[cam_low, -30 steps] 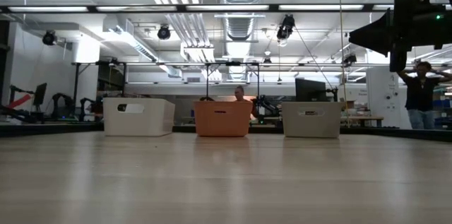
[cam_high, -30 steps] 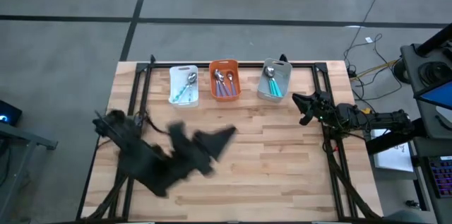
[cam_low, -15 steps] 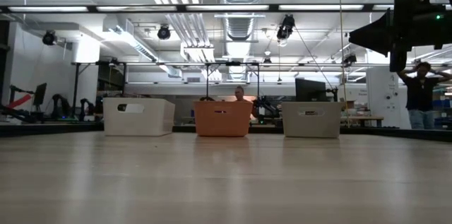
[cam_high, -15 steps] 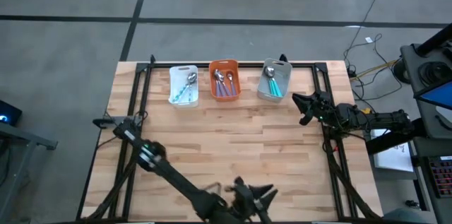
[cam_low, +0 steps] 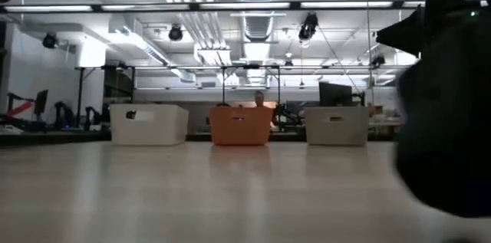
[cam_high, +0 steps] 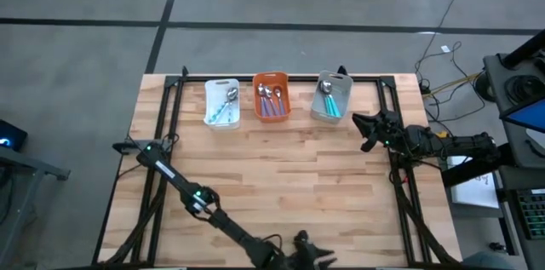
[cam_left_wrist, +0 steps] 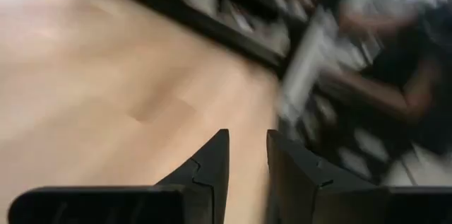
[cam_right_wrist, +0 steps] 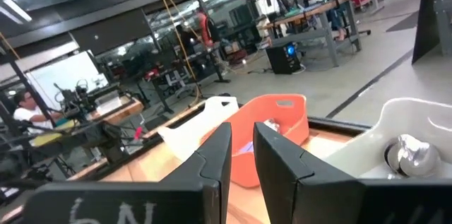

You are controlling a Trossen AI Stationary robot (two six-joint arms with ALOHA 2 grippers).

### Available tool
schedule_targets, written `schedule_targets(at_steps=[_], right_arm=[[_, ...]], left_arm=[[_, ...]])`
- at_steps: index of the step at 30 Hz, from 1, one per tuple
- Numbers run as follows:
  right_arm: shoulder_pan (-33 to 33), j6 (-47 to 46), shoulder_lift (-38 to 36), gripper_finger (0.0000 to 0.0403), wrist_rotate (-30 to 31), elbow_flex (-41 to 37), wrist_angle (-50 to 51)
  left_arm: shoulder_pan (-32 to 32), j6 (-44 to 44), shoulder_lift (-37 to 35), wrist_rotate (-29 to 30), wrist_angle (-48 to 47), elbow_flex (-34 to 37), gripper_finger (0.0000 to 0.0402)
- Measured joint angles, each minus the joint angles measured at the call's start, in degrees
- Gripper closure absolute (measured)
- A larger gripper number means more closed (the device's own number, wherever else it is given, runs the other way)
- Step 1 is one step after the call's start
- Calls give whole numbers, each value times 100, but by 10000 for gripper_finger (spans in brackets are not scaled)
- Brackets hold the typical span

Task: Sort silverware by color (type)
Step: Return to Home Position

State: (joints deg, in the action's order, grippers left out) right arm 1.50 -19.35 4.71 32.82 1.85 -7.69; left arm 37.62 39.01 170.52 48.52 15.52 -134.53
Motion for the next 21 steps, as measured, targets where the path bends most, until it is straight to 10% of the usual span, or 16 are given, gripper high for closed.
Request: schedule_targets(at_steps=[6,17,21], right_arm=[[0,-2,109,351,-6,0,66],[0,-4,234,351,17,-2,148],[0,-2,253,351,25,2,168]], left_arm=[[-83,-690,-7,-2065,-1143,-110,324],[-119,-6724,353,-3035,7373,2,324],[-197,-7106,-208,-3257,6518,-3,324]])
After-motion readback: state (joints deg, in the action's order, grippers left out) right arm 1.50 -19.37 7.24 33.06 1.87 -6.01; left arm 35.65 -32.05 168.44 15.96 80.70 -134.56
